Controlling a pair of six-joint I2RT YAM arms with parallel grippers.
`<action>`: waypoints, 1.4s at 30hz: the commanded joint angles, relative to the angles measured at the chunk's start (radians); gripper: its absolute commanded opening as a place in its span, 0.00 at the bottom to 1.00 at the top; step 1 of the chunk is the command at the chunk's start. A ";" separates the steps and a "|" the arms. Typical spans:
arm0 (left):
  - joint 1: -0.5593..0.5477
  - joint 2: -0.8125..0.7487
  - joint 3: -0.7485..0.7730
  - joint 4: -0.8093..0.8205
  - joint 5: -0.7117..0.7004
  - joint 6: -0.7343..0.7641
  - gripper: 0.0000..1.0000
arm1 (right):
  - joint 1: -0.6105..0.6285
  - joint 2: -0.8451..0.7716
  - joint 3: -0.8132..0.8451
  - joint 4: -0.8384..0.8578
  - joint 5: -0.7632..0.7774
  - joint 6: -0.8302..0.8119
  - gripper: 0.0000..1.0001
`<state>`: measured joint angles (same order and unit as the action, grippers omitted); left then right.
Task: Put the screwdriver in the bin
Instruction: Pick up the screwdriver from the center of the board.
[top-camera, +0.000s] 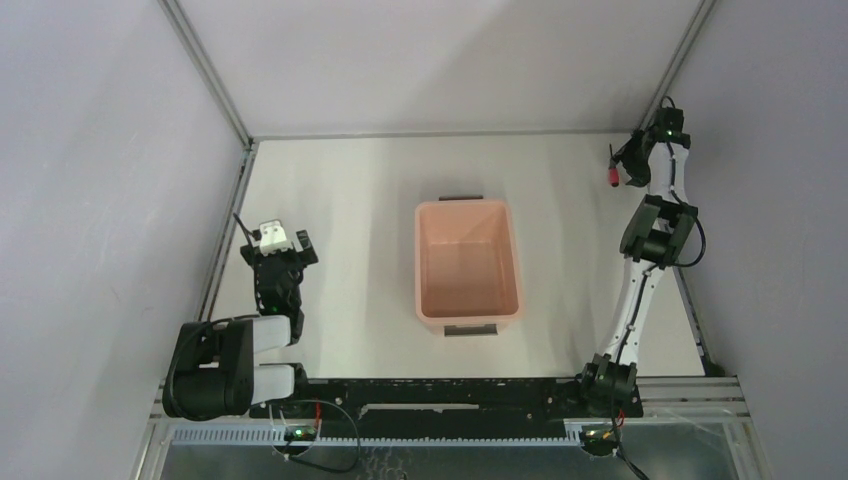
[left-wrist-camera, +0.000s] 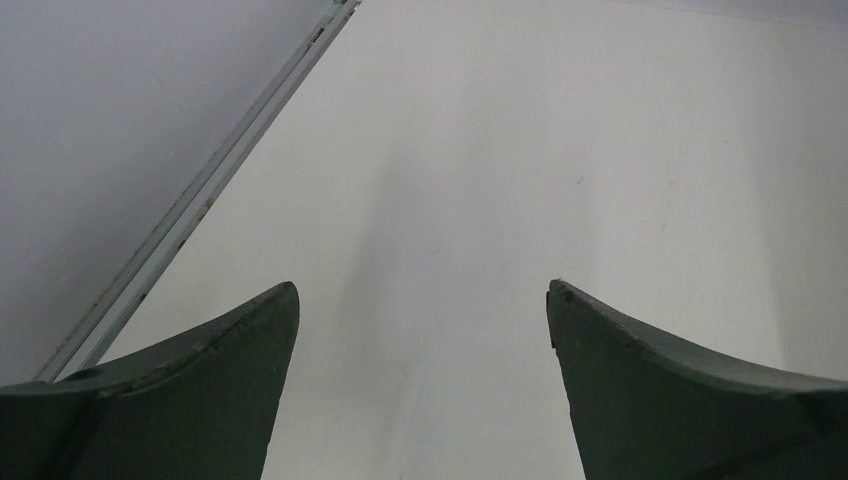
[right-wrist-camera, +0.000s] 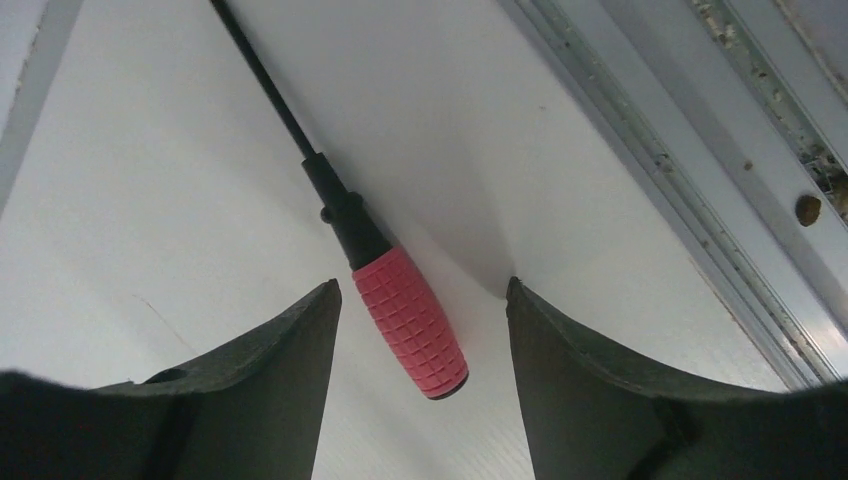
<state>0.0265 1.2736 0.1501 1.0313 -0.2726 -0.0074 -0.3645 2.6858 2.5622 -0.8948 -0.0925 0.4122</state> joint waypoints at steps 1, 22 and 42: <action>-0.002 -0.011 0.040 0.035 0.014 0.015 0.98 | -0.011 0.016 0.019 -0.037 -0.061 0.070 0.69; -0.002 -0.011 0.041 0.035 0.014 0.014 0.98 | 0.052 0.063 0.018 -0.114 -0.079 0.075 0.25; -0.002 -0.011 0.040 0.035 0.014 0.015 0.98 | 0.061 -0.147 -0.122 -0.062 -0.198 0.041 0.00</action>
<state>0.0265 1.2736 0.1501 1.0313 -0.2726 -0.0074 -0.3264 2.6400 2.4535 -0.8993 -0.2241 0.4770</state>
